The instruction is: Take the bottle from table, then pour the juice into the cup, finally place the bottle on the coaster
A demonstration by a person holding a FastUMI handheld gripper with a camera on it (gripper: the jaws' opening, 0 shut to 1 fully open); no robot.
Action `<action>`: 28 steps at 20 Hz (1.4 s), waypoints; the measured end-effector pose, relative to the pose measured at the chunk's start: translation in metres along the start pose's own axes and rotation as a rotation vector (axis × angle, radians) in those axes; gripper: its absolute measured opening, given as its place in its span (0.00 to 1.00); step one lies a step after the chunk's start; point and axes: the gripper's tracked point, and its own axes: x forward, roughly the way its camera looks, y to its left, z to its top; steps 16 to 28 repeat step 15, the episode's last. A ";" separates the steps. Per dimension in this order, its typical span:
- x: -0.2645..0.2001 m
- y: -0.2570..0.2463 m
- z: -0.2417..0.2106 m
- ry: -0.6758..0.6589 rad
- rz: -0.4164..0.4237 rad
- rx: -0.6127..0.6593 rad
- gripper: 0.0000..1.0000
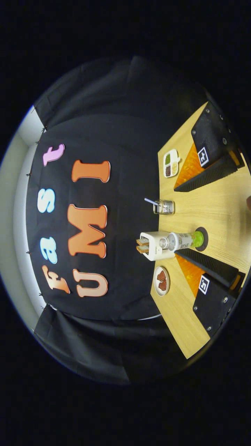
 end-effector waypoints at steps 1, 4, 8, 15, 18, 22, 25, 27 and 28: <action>-0.018 -0.008 0.006 -0.014 -0.012 -0.003 0.97; -0.060 -0.035 0.013 -0.046 -0.059 -0.001 0.97; -0.100 -0.070 0.014 -0.070 -0.129 0.011 0.97; -0.110 -0.092 0.013 -0.081 -0.166 0.056 0.97; -0.110 -0.092 0.013 -0.081 -0.166 0.056 0.97; -0.110 -0.092 0.013 -0.081 -0.166 0.056 0.97; -0.110 -0.092 0.013 -0.081 -0.166 0.056 0.97; -0.110 -0.092 0.013 -0.081 -0.166 0.056 0.97; -0.110 -0.092 0.013 -0.081 -0.166 0.056 0.97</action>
